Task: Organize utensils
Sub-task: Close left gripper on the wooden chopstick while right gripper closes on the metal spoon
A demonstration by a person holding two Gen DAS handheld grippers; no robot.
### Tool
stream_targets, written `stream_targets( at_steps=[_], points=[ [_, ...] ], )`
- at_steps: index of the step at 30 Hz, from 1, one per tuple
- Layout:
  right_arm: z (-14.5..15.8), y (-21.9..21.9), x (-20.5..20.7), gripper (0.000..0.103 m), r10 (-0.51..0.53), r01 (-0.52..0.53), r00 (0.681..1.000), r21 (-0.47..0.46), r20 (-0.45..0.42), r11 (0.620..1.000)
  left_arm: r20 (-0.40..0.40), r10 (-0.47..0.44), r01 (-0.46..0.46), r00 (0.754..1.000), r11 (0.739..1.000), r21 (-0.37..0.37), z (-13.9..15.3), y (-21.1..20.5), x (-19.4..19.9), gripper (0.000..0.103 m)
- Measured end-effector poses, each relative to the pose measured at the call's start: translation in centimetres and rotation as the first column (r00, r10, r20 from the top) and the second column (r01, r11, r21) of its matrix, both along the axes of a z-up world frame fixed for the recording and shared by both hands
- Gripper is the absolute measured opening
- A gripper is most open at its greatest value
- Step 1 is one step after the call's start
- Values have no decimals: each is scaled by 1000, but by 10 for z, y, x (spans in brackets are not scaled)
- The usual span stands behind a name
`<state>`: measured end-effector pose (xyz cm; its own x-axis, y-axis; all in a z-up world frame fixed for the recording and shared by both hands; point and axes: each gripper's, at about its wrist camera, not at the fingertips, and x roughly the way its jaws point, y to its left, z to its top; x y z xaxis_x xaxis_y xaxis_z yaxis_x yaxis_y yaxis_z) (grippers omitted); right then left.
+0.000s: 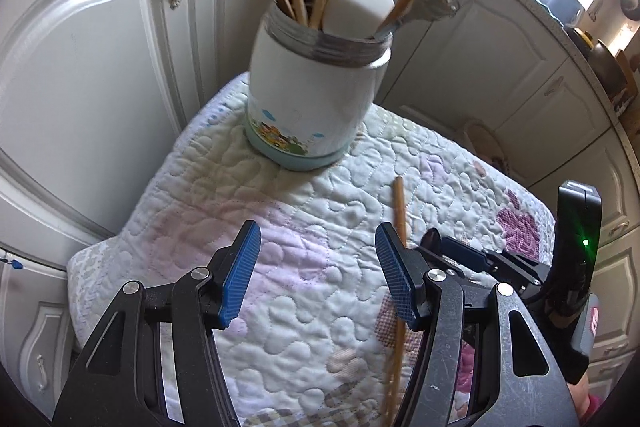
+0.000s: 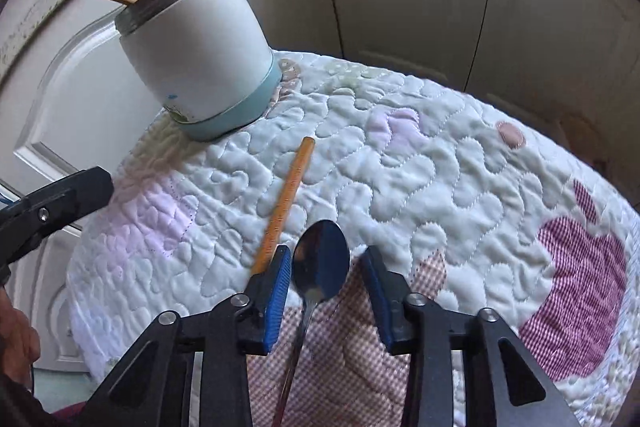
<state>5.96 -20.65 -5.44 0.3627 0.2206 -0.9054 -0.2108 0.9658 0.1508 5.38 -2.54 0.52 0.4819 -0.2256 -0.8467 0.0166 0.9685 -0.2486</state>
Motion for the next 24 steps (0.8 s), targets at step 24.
stream_targets(
  at_steps=[24],
  points=[
    [-1,-80,-22,44,-94,105,992,154,-78,982,-137,-57,71,989,992,101,-56,-95,70,58]
  ],
)
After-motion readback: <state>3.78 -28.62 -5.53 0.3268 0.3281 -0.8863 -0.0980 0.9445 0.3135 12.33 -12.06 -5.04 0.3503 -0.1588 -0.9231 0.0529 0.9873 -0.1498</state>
